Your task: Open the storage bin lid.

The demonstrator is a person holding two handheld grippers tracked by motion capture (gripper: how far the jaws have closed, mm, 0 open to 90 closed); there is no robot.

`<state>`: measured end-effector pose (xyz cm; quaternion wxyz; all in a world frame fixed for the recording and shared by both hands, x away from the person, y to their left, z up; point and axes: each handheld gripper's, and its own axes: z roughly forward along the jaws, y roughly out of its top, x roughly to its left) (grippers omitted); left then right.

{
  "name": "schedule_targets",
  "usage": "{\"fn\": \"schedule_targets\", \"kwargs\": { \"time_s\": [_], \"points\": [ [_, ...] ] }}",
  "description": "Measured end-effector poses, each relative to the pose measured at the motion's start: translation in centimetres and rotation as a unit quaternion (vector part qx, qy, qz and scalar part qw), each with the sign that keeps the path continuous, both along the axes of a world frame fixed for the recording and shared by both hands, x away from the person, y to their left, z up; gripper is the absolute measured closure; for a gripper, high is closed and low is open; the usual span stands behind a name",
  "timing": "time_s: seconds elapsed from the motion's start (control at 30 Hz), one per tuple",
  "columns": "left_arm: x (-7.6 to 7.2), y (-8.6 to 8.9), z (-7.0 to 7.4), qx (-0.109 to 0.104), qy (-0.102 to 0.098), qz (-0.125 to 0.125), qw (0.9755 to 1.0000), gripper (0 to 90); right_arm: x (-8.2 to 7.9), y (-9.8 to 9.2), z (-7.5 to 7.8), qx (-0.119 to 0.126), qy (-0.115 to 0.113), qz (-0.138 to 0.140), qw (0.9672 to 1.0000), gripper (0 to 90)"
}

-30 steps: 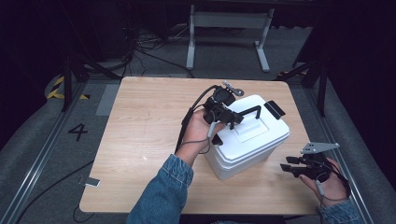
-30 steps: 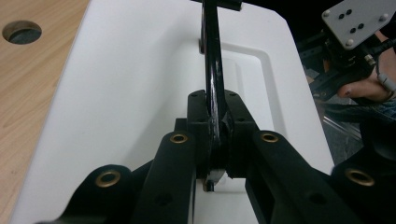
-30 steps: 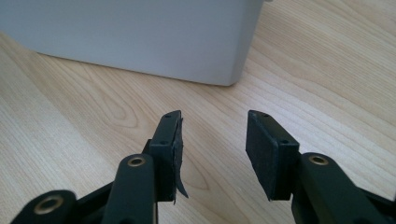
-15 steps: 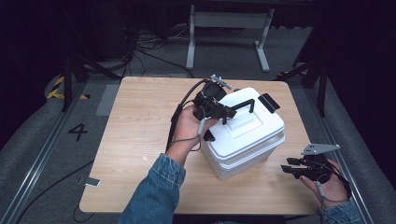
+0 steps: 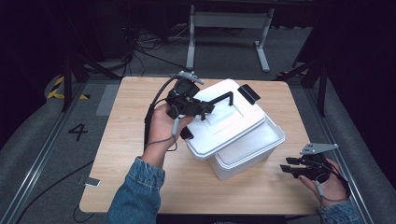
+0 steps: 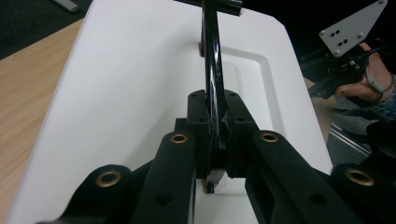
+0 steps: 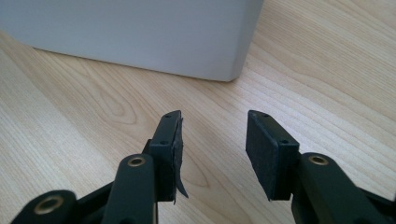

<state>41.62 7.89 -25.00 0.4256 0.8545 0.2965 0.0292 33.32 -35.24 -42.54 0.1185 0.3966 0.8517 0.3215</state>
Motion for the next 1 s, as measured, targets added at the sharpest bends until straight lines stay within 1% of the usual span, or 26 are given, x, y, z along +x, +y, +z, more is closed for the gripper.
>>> {"fn": "schedule_targets", "kwargs": {
  "time_s": [0.07, 0.17, 0.23, 0.27, 0.3, 0.37, 0.43, 0.5, 0.53, 0.57, 0.63, 0.7, 0.77, 0.83, 0.93, 1.0],
  "points": [
    [-0.3, 1.1, 0.0, -0.002, 0.002, 0.010, 0.9999, 84.4, 0.1, 0.0, -0.1, 0.000, 0.001, 0.002, 1.0000, 57.3],
    [-0.5, 2.3, 0.0, 0.000, 0.002, 0.018, 0.9998, 84.3, 0.2, 0.2, -0.1, -0.002, 0.002, 0.004, 1.0000, 57.3],
    [-0.8, 3.3, -0.1, -0.004, 0.002, 0.030, 0.9995, 84.3, 0.3, 0.2, -0.2, -0.003, 0.002, 0.006, 1.0000, 57.3],
    [-0.8, 3.7, -0.1, -0.001, 0.001, 0.031, 0.9995, 84.3, 0.3, 0.3, -0.2, -0.003, 0.003, 0.006, 1.0000, 57.2],
    [-1.0, 4.2, -0.2, -0.006, 0.002, 0.037, 0.9993, 84.3, 0.3, 0.3, -0.2, -0.002, 0.004, 0.006, 1.0000, 57.3],
    [-1.3, 5.2, -0.2, -0.005, 0.000, 0.046, 0.9989, 84.3, 0.4, 0.4, -0.2, -0.002, 0.004, 0.007, 1.0000, 57.2],
    [-1.6, 6.0, -0.4, -0.006, -0.002, 0.056, 0.9984, 84.3, 0.5, 0.4, -0.3, -0.005, 0.003, 0.009, 0.9999, 57.2],
    [-1.7, 6.3, -0.4, -0.005, -0.004, 0.060, 0.9982, 84.3, 0.5, 0.5, -0.3, -0.004, 0.006, 0.008, 0.9999, 57.2],
    [-2.0, 6.8, -0.5, -0.004, -0.006, 0.065, 0.9978, 84.3, 0.6, 0.7, -0.5, -0.005, 0.010, 0.008, 0.9999, 57.2],
    [-2.3, 7.4, -0.5, -0.005, -0.009, 0.068, 0.9976, 84.3, 0.6, 0.7, -0.6, -0.007, 0.009, 0.010, 0.9999, 57.1],
    [-2.6, 8.1, -0.7, -0.011, -0.011, 0.074, 0.9971, 84.2, 0.7, 0.8, -0.6, -0.008, 0.008, 0.013, 0.9999, 57.1],
    [-3.0, 8.9, -0.8, -0.012, -0.012, 0.083, 0.9964, 84.2, 0.7, 0.9, -0.6, -0.008, 0.009, 0.012, 0.9999, 57.0],
    [-3.0, 9.2, -0.9, -0.014, -0.012, 0.083, 0.9964, 84.3, 0.7, 0.9, -0.6, -0.008, 0.009, 0.012, 0.9999, 56.9],
    [-3.3, 9.8, -1.3, -0.025, -0.008, 0.085, 0.9960, 84.2, 0.7, 0.8, -0.6, -0.008, 0.007, 0.013, 0.9999, 56.6],
    [-3.7, 10.9, -2.0, -0.033, -0.010, 0.089, 0.9954, 84.2, 0.6, 0.8, -0.6, -0.005, 0.004, 0.014, 0.9999, 56.2],
    [-4.1, 11.7, -2.5, -0.040, -0.010, 0.098, 0.9943, 84.2, 0.6, 0.8, -0.6, -0.006, 0.003, 0.014, 0.9999, 56.1]
  ]
}}
